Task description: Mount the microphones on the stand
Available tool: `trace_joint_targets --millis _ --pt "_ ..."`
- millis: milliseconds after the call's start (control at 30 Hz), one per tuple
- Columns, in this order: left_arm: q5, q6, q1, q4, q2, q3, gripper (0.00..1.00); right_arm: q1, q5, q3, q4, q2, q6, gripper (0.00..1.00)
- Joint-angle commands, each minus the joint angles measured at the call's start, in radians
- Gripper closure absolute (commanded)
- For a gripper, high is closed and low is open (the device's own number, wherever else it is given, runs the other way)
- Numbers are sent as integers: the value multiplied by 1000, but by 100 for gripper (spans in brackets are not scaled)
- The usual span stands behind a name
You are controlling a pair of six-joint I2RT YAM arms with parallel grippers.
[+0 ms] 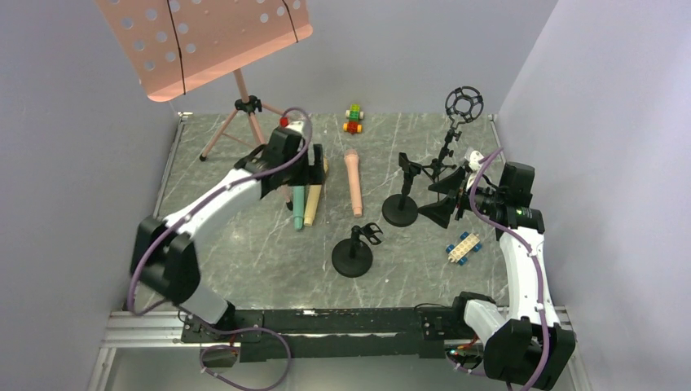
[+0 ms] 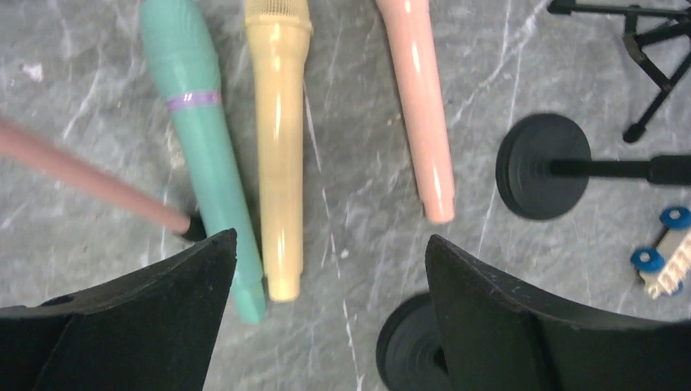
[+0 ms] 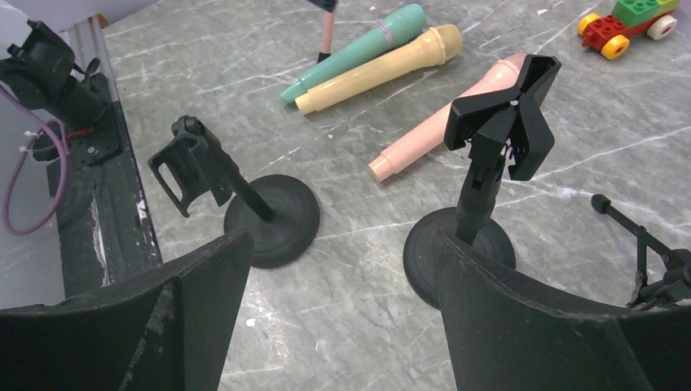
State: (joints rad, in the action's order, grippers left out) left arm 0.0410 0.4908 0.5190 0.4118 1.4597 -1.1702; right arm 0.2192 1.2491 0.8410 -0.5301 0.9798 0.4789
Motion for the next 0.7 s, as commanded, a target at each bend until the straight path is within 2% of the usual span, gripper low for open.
trace_joint_targets --millis 0,200,300,533,667 --pt "14 -58 -1 153 201 -219 11 -3 7 1 7 -3 30 15" --pt "-2 -196 1 236 406 -422 13 -10 5 3 8 4 28 16" --pt "3 -225 4 275 464 -495 8 -11 3 2 8 13 31 15" --pt "-2 -227 8 239 511 -522 7 -12 -2 11 -29 59 82 15" --pt "37 -224 9 282 574 -588 9 -12 10 14 -57 64 126 15"
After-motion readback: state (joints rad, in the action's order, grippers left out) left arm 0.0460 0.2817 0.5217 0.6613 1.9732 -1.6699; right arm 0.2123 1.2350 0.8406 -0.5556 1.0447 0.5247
